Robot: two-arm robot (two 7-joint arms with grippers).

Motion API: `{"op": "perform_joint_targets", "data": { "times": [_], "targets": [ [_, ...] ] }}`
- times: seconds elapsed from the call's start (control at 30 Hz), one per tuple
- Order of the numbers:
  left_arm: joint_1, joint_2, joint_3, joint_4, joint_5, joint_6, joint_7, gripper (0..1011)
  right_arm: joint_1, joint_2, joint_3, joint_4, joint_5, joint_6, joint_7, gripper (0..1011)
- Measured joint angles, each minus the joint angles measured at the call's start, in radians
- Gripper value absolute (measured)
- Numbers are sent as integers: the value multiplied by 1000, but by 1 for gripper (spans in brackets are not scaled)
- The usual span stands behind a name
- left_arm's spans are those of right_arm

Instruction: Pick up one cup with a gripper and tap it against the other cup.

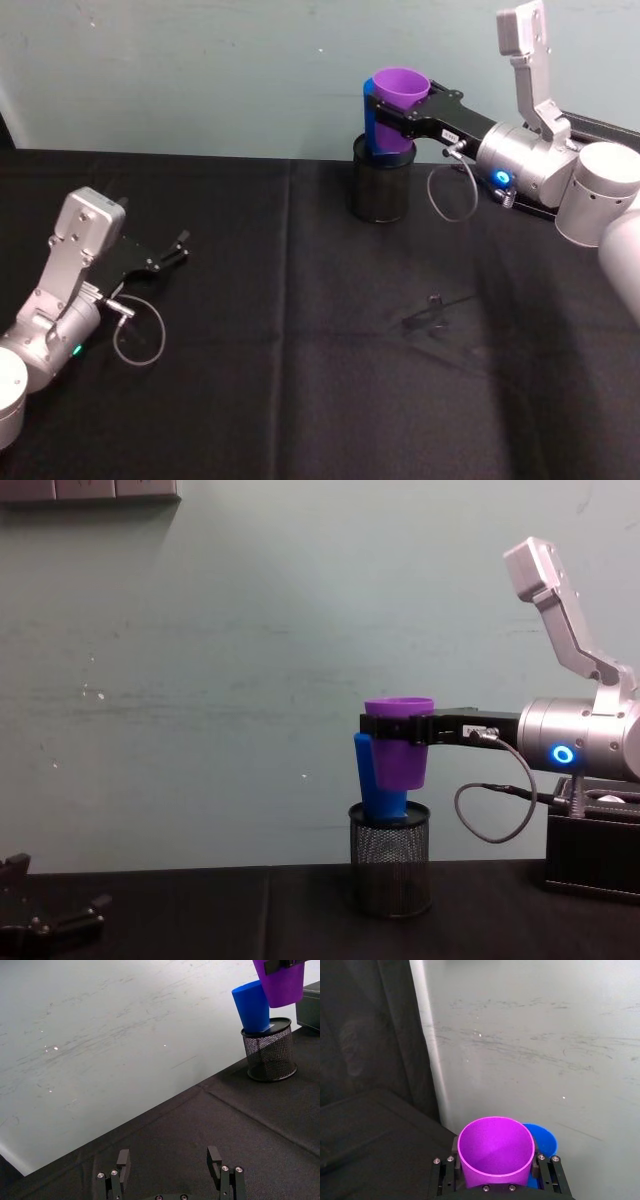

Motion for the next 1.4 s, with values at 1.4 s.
{"op": "perform_joint_targets", "data": {
  "times": [1.4],
  "targets": [
    [0,0,0,0,0,0,0,1005,59,-37,55,122,-44,-66,38,741]
  ]
}}
